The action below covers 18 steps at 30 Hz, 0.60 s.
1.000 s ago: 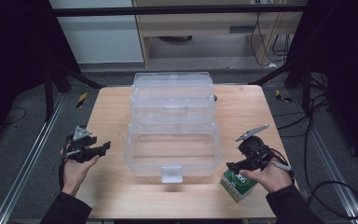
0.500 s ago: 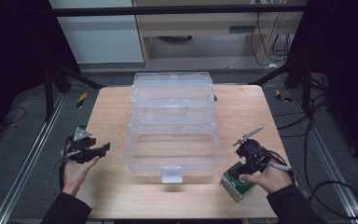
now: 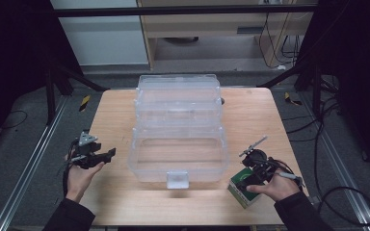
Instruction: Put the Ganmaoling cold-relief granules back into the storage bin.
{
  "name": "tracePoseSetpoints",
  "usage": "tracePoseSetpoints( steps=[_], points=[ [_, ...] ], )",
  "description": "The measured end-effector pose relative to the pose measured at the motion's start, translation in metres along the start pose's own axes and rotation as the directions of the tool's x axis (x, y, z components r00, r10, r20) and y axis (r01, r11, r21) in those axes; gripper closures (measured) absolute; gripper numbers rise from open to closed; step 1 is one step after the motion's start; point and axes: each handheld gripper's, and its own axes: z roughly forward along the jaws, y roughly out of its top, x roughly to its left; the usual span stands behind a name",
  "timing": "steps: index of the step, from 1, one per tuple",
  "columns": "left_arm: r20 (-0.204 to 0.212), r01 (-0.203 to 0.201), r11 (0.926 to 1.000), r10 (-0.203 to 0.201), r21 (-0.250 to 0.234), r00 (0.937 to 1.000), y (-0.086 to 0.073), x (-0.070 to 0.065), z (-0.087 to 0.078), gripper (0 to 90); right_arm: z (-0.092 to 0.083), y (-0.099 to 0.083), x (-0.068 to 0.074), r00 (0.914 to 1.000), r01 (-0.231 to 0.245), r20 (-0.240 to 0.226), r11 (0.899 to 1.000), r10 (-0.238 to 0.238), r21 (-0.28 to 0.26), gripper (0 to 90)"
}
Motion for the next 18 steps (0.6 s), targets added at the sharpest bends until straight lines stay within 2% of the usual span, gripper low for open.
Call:
tracePoseSetpoints(
  steps=[18],
  points=[
    [0.001, -0.004, 1.0, 0.004, 0.007, 1.0, -0.001, -0.001, 0.002, 33.6, 0.022, -0.004, -0.005, 0.9999, -0.002, -0.012, 0.996, 0.003, 0.088, 8.9]
  ],
)
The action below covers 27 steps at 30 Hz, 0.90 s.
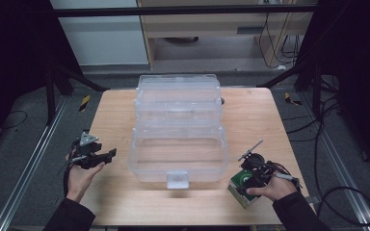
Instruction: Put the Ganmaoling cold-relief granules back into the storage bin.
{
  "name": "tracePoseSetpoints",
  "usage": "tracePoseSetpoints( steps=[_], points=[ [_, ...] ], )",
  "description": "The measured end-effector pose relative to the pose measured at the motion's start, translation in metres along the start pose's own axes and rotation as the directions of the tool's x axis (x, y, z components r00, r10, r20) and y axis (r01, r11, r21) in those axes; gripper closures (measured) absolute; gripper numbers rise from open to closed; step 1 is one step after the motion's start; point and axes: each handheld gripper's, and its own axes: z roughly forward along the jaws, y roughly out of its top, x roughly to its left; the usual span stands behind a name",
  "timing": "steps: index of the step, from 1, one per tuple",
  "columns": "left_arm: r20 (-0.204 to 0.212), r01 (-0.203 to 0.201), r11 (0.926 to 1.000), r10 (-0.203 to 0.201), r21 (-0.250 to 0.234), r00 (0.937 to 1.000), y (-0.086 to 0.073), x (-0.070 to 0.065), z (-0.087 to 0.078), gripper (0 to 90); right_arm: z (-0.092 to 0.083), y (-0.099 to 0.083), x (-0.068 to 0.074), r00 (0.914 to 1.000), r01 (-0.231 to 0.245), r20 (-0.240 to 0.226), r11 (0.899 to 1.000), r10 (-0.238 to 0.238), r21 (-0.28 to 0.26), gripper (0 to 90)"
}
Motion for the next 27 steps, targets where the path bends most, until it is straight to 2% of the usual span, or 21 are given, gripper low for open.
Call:
tracePoseSetpoints(
  steps=[11, 24, 27],
  points=[
    [0.002, 0.0, 1.0, 0.0, 0.008, 1.0, -0.0003, -0.0009, 0.0009, 33.4, 0.0092, 0.0003, -0.0032, 0.9997, -0.009, -0.023, 0.999, 0.009, 0.037, 12.8],
    [0.001, -0.004, 1.0, 0.004, 0.007, 1.0, 0.0001, -0.0012, 0.0005, 33.3, 0.0089, 0.0035, -0.0023, 0.9995, -0.029, -0.012, 0.997, 0.029, 0.066, 16.6],
    [0.001, -0.003, 1.0, 0.003, 0.008, 1.0, 0.0, -0.0014, 0.0008, 33.2, 0.0075, 0.004, -0.0016, 0.9999, -0.012, -0.01, 0.997, 0.013, 0.07, 16.9]
  ],
)
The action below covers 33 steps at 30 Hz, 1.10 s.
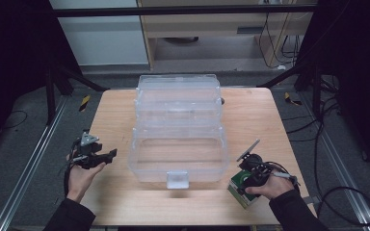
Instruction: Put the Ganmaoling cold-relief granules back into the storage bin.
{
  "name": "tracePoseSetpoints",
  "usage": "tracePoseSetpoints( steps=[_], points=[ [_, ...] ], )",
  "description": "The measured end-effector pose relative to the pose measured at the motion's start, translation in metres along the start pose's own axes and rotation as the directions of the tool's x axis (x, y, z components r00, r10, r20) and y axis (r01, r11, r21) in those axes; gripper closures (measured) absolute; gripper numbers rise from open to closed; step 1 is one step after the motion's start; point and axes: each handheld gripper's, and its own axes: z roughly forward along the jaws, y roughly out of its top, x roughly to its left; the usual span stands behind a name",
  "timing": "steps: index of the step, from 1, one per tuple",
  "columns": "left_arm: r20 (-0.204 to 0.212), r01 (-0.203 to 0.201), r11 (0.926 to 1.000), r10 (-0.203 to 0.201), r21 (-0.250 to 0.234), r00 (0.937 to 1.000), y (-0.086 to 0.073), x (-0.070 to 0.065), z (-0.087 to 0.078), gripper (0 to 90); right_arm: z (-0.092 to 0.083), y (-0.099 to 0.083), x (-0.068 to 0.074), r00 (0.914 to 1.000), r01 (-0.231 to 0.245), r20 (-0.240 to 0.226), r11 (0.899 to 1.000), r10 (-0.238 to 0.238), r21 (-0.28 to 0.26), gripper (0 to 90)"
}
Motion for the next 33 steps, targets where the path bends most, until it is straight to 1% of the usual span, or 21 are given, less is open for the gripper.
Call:
tracePoseSetpoints(
  steps=[1, 3, 4, 7, 8, 9, 10, 12, 13, 18, 19, 27, 28, 31, 33],
  points=[
    [0.0, 0.0, 1.0, 0.0, 0.001, 1.0, 0.0, 0.0, 0.0, 33.2, -0.001, 0.0, 0.0, 0.9999, 0.009, 0.007, 1.0, -0.009, 0.003, 17.1],
    [0.0, 0.001, 1.0, -0.001, 0.001, 1.0, 0.0, 0.0, 0.0, 33.2, -0.003, 0.0, 0.001, 0.9999, 0.011, 0.007, 1.0, -0.011, 0.003, 17.1],
    [0.0, 0.001, 1.0, -0.001, 0.001, 1.0, 0.0, 0.0, 0.0, 33.2, -0.004, 0.0, 0.001, 0.9999, 0.008, 0.008, 1.0, -0.008, -0.001, 17.2],
    [-0.001, 0.0, 1.0, 0.0, 0.0, 1.0, 0.0, 0.0, 0.0, 33.1, -0.01, 0.0, 0.0, 0.9998, 0.021, 0.007, 0.999, -0.02, -0.025, 17.2],
    [-0.001, 0.0, 1.0, 0.0, 0.0, 1.0, 0.0, 0.0, 0.0, 33.1, -0.011, 0.0, 0.0, 0.9999, 0.013, 0.007, 1.0, -0.012, -0.029, 17.2],
    [0.0, 0.0, 1.0, 0.0, 0.001, 1.0, 0.0, 0.0, 0.0, 33.1, -0.013, 0.0, -0.001, 0.9998, 0.02, 0.007, 0.999, -0.019, -0.035, 17.2],
    [0.0, 0.0, 1.0, 0.0, 0.001, 1.0, 0.0, 0.0, 0.001, 33.0, -0.016, 0.0, -0.002, 0.9998, 0.017, 0.006, 0.999, -0.017, -0.045, 17.1],
    [0.0, 0.001, 1.0, -0.001, 0.002, 1.0, 0.0, 0.0, 0.001, 33.1, -0.02, 0.0, -0.002, 0.9999, 0.014, 0.01, 0.998, -0.013, -0.056, 17.1],
    [0.001, 0.004, 1.0, -0.004, 0.002, 1.0, 0.0, 0.0, 0.001, 33.1, -0.022, 0.0, -0.003, 0.9997, 0.021, 0.014, 0.998, -0.02, -0.063, 17.1],
    [0.002, -0.002, 1.0, 0.002, 0.008, 1.0, 0.0, 0.0, 0.001, 33.0, -0.033, 0.0, -0.007, 0.9996, 0.022, 0.021, 0.995, -0.02, -0.099, 17.1],
    [0.001, -0.001, 1.0, 0.001, 0.007, 1.0, 0.0, 0.0, 0.001, 33.0, -0.036, 0.0, -0.008, 0.9993, 0.029, 0.026, 0.994, -0.027, -0.103, 17.1],
    [-0.001, 0.001, 1.0, -0.001, 0.008, 1.0, -0.001, -0.001, 0.002, 33.2, -0.053, -0.001, -0.015, 0.9986, 0.03, 0.046, 0.989, -0.024, -0.142, 17.1],
    [-0.001, 0.0, 1.0, 0.0, 0.009, 1.0, -0.001, -0.001, 0.002, 33.2, -0.055, -0.001, -0.016, 0.9984, 0.036, 0.048, 0.988, -0.029, -0.148, 17.1],
    [-0.001, -0.005, 0.9999, 0.005, 0.014, 1.0, -0.001, -0.001, 0.003, 33.2, -0.062, 0.0, -0.017, 0.9981, 0.038, 0.055, 0.987, -0.03, -0.155, 17.2],
    [-0.001, -0.005, 0.9999, 0.005, 0.015, 1.0, -0.001, 0.0, 0.003, 33.1, -0.066, 0.002, -0.019, 0.9974, 0.051, 0.058, 0.986, -0.042, -0.157, 17.2]
  ],
)
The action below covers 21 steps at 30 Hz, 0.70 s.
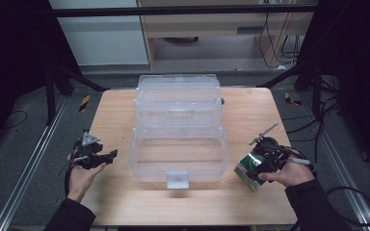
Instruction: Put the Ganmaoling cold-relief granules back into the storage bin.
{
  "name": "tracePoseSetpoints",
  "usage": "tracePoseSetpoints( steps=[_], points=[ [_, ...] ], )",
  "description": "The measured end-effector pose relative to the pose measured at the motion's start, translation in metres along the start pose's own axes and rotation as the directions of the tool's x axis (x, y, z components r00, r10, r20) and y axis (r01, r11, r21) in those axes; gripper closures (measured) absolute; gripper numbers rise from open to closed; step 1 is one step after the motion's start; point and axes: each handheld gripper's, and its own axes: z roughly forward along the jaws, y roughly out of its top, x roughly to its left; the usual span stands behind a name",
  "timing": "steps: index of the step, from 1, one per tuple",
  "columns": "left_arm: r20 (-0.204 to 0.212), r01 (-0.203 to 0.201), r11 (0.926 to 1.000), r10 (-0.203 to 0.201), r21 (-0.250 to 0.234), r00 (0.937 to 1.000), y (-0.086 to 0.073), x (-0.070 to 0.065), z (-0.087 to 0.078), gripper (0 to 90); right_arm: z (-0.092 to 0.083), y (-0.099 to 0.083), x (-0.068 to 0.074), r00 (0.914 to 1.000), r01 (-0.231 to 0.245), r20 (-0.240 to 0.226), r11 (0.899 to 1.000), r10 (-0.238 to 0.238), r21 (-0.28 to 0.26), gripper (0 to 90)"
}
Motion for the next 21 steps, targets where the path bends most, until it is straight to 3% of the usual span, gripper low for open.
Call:
tracePoseSetpoints(
  steps=[12, 21],
  points=[
    [0.001, 0.003, 1.0, -0.003, 0.005, 1.0, -0.001, 0.0, 0.001, 32.9, -0.021, 0.016, -0.006, 0.9988, 0.048, 0.008, 0.999, -0.049, 0.01, 17.2],
    [0.002, 0.004, 1.0, -0.004, 0.008, 1.0, -0.001, 0.0, 0.002, 32.9, -0.036, 0.034, -0.01, 0.9907, 0.136, -0.016, 0.99, -0.135, 0.04, 17.3]
  ],
)
